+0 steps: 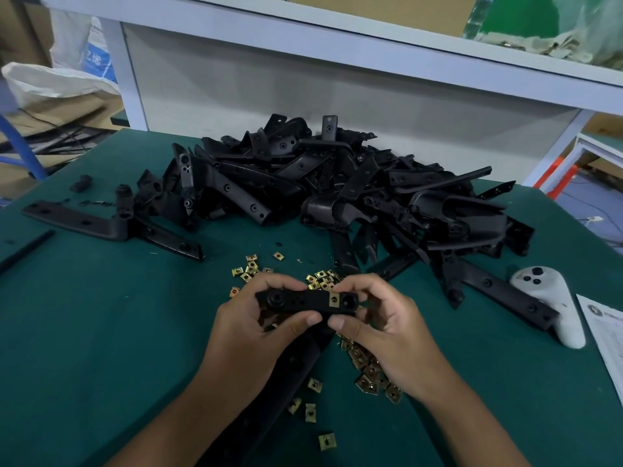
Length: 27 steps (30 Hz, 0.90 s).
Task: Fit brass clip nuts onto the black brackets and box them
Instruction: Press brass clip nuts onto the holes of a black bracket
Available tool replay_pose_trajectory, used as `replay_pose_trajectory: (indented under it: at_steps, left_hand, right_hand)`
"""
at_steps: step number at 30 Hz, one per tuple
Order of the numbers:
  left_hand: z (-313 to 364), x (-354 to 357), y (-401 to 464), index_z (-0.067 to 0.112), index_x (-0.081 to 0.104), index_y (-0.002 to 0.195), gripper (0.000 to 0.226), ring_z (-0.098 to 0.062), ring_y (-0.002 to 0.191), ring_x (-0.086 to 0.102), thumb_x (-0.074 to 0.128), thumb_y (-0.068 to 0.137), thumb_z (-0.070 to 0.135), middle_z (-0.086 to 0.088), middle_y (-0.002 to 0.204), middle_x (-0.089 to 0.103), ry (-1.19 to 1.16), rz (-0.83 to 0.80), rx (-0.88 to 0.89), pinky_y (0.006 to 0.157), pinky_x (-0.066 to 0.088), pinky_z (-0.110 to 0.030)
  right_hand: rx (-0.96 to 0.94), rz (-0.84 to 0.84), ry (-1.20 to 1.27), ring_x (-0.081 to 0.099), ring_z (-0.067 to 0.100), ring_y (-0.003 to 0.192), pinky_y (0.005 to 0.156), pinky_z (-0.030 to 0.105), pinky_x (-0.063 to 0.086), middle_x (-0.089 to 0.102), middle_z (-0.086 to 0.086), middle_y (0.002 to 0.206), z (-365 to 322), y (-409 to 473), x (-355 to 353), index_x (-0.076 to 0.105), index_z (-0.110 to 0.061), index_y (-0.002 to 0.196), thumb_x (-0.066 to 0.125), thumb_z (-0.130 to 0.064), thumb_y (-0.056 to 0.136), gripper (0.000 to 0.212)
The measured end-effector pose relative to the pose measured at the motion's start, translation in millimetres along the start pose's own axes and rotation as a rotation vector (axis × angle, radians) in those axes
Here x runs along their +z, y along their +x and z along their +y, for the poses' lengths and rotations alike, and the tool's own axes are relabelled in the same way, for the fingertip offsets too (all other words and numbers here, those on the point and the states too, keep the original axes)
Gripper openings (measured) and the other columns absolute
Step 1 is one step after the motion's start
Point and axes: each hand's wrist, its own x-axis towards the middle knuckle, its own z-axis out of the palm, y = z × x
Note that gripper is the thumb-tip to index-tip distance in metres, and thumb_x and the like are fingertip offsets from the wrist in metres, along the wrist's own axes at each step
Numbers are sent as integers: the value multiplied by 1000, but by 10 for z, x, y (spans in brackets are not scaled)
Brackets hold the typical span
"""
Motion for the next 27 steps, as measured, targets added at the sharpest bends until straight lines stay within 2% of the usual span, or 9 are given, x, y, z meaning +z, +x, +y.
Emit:
replay_pose_trajectory:
  at_steps: [2, 5, 8, 10, 16, 19, 22, 24, 27]
  left_hand:
    - [6, -2, -3, 44, 69, 94, 29, -7, 85, 73, 86, 69, 47, 11, 93, 75, 21, 0, 7, 73, 56, -14]
    - [7, -9, 16, 40, 70, 93, 28, -7, 84, 73, 86, 70, 40, 8, 94, 75, -8, 71, -9, 72, 56, -14]
    - [10, -29, 65, 30, 70, 94, 29, -7, 81, 74, 79, 67, 35, 5, 93, 77, -85, 205, -48, 70, 56, -13]
    - [14, -48, 88, 23, 68, 96, 33, -5, 80, 74, 79, 67, 34, 7, 91, 77, -114, 257, -52, 67, 55, -10]
    - [17, -25, 55, 39, 69, 91, 28, -6, 82, 74, 80, 65, 41, 8, 92, 77, -63, 231, -52, 68, 55, -11]
    - [14, -10, 30, 35, 69, 93, 30, -8, 82, 75, 80, 65, 38, 7, 92, 77, -57, 189, -60, 69, 56, -12]
    - [-2, 2, 26, 25, 69, 96, 33, -10, 82, 75, 80, 65, 32, 5, 93, 77, -51, 149, -55, 71, 56, -14]
    - [7, 12, 18, 25, 69, 95, 36, -8, 80, 74, 80, 62, 36, 8, 93, 77, -32, 126, -54, 70, 56, -13]
    - [20, 9, 6, 34, 72, 90, 32, -5, 77, 73, 80, 59, 39, 10, 93, 76, 1, 87, -46, 68, 55, -12]
  right_hand:
    - [3, -12, -30, 56, 6, 88, 80, 32, 46, 62, -14, 103, 4, -1, -13, 65, -42, 116, 77, -50, 81, 38]
    - [26, -8, -130, 56, 3, 108, 91, 29, 45, 60, -22, 113, 15, 0, -80, 57, -49, 126, 73, -60, 81, 49]
    - [-18, -72, -611, 45, -1, 115, 97, 27, 36, 52, -31, 114, 75, -3, -159, 54, -51, 125, 59, -70, 84, 46]
    - [-29, -127, -754, 41, -3, 112, 99, 27, 29, 50, -32, 108, 108, 0, -154, 58, -48, 122, 56, -69, 87, 40]
    - [-118, -85, -793, 42, -4, 102, 96, 20, 28, 52, -30, 96, 132, -18, -72, 64, -43, 100, 58, -57, 93, 17]
    - [-144, -96, -790, 43, -5, 102, 96, 20, 30, 52, -29, 96, 125, -22, -38, 64, -40, 99, 60, -53, 95, 14]
    - [-69, -27, -624, 49, -4, 99, 84, 13, 36, 54, -27, 94, 88, -5, -46, 61, -41, 98, 62, -44, 97, 3]
    - [-29, 70, -469, 56, 1, 90, 71, 11, 40, 57, -20, 88, 66, 5, -58, 59, -42, 96, 65, -34, 97, 10]
    - [-19, 171, -257, 58, 6, 77, 67, 11, 42, 61, -15, 84, 30, 34, -66, 64, -43, 105, 67, -24, 97, 21]
